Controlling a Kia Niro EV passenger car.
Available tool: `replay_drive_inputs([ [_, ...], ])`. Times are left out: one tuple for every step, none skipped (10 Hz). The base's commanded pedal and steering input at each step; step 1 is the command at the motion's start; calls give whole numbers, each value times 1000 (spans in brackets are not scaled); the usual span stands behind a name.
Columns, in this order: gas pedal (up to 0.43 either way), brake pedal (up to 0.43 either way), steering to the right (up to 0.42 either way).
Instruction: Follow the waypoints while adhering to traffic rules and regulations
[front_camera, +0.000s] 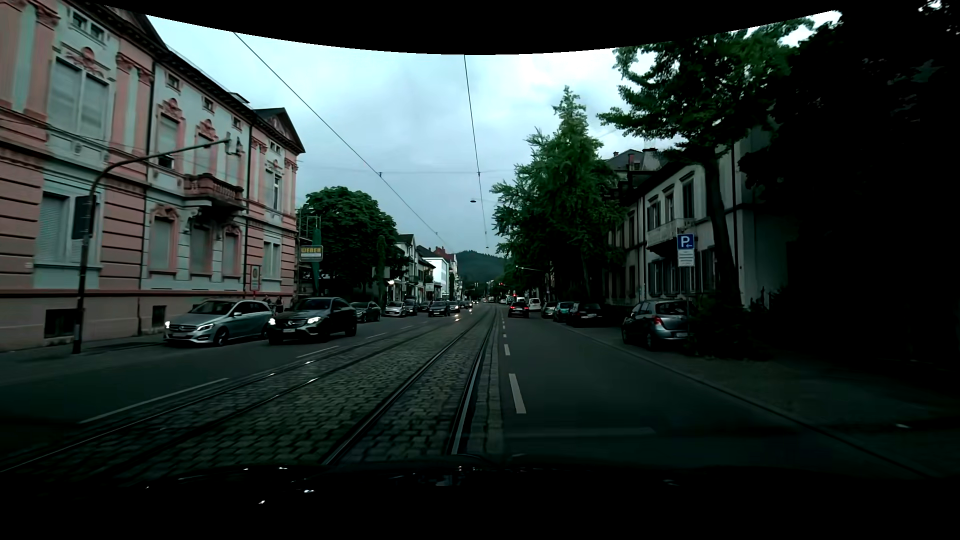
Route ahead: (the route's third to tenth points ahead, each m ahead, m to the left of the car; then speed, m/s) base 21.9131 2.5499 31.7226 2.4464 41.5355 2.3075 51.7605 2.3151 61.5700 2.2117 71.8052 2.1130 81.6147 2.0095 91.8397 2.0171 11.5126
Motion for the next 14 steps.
replay_drive_inputs([
  [20,0,24],
  [20,0,21],
  [20,0,18],
  [28,0,16],
  [39,0,16],
  [39,0,15],
  [39,0,16],
  [39,0,15],
  [39,0,15],
  [39,0,14],
  [28,0,12],
  [0,0,8],
  [0,0,1],
  [0,0,-2],
])
